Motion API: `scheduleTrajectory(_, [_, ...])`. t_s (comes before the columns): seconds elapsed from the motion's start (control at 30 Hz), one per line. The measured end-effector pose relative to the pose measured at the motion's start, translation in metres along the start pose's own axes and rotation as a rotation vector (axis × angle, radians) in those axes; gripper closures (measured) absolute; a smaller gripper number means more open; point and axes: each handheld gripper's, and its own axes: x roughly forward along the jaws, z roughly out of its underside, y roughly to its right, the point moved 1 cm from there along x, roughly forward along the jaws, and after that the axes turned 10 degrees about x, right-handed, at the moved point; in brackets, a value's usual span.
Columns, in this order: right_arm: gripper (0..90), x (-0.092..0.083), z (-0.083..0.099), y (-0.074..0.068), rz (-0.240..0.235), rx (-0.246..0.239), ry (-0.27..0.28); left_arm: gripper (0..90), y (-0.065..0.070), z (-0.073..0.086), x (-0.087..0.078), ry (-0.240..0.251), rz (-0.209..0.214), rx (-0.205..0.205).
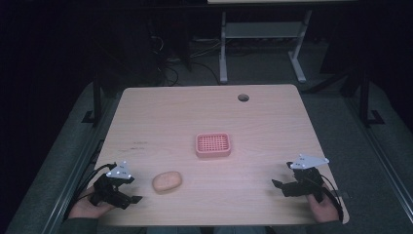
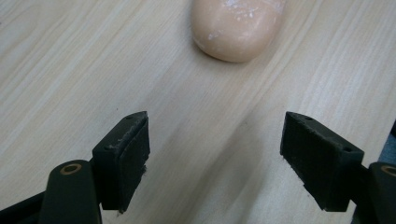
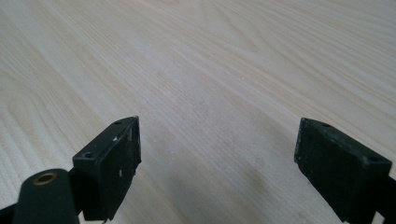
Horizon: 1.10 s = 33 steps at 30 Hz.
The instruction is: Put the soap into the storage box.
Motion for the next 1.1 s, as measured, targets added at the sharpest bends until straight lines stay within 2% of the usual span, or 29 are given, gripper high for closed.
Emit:
scheduleTrajectory(0.1, [14.1,0.0,0.0,0.0,-0.001,-0.001,-0.001,23.7,0.0,-0.001,0.001,0.005,0.001,-0.002])
scheduleTrajectory(0.33, [14.1,0.001,0.0,-0.001,-0.001,0.0,-0.003,23.7,0.001,-0.007,0.002,0.003,-0.004,0.027])
scheduleTrajectory(0.43, [14.1,0.001,0.0,-0.001,-0.001,0.001,-0.002,23.6,0.002,-0.008,0.002,0.004,0.002,0.008])
scheduleTrajectory(0.53, [14.1,0.001,0.0,-0.001,-0.001,0.002,-0.002,23.6,0.001,-0.012,0.003,-0.003,0.001,0.034])
scheduleTrajectory(0.7, [14.1,0.001,0.0,-0.001,-0.003,0.0,-0.004,23.5,0.002,-0.016,0.005,-0.002,0.003,0.033])
scheduleTrajectory(1.1, [14.1,0.0,-0.001,-0.001,-0.002,-0.002,0.0,23.3,0.002,-0.029,0.006,0.001,-0.001,0.068])
